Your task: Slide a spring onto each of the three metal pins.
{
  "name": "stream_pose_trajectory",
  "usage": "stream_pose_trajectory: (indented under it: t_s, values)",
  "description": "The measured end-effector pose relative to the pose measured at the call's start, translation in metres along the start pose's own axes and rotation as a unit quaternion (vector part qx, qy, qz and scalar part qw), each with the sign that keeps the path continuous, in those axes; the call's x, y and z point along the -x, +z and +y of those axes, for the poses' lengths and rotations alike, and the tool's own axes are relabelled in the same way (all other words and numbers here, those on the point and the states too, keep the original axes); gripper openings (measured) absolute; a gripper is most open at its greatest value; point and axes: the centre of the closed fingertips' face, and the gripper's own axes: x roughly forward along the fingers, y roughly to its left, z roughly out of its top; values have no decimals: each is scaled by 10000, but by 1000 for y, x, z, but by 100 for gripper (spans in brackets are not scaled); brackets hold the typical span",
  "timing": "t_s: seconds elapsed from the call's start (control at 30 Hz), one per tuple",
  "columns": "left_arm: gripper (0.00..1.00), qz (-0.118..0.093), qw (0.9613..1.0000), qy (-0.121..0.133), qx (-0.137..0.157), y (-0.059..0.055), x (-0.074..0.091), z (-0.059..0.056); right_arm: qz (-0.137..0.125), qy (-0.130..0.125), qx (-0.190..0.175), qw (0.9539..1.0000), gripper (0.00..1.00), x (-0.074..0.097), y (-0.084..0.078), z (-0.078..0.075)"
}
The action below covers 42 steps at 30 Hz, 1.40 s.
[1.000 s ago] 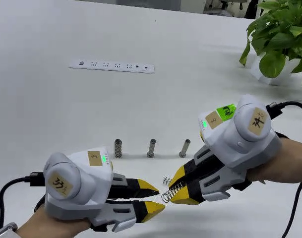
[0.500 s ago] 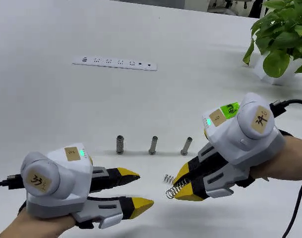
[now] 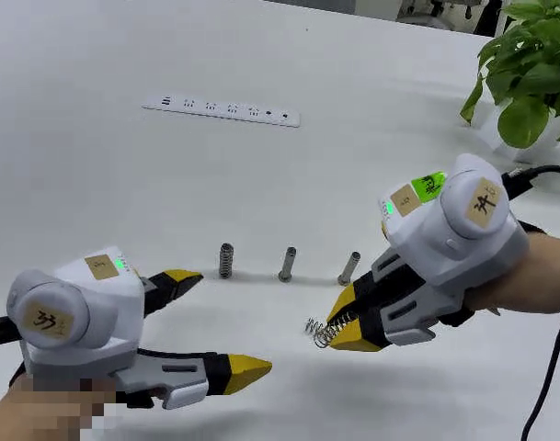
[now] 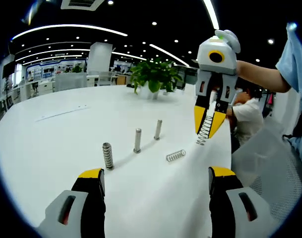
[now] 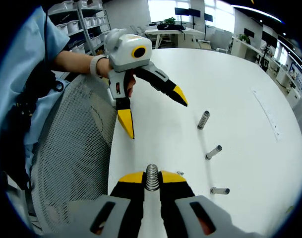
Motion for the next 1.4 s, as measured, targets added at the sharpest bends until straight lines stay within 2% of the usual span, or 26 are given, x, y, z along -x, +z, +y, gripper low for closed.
stream_pose_trajectory:
  t_s: [0.07,0.13,0.2,0.43,0.47,0.7,0.8,0.83,0.9,1.07,1.17,1.4]
  values:
    - [94,32,9999,117,71,-2,1,4,173,-86,59,9998,12,0,-4,-6]
    - [100,45,9997,227,11,-4,2,9,249,-112,109,9996,12,0,-6,-11]
    - [100,74,9997,241,12,-6,3,13,302,-149,142,9993,12,0,-6,-17]
    - [100,-66,9995,311,2,-1,4,20,572,-425,281,9971,12,0,-9,-52]
    - [100,-63,9995,315,-4,-1,4,20,603,-419,294,9969,12,0,-9,-60]
    - [100,-75,9994,344,-23,0,4,21,780,-479,508,9945,12,2,2,-83]
    - [98,-97,9994,326,-8,0,4,20,978,-506,697,9915,12,3,5,-89]
    - [97,-90,9994,325,-18,0,4,20,1125,-544,858,9884,12,4,4,-92]
    - [98,-92,9993,355,-19,1,4,20,1254,-545,971,9858,12,4,5,-96]
    - [98,-77,9993,377,-23,1,5,20,1364,-502,1132,9829,12,2,10,-100]
    - [98,-42,9992,379,-66,-1,4,20,1531,-522,1321,9780,12,1,13,-108]
    - [98,6,9992,376,-146,-2,3,20,1664,-489,1440,9743,12,-5,18,-115]
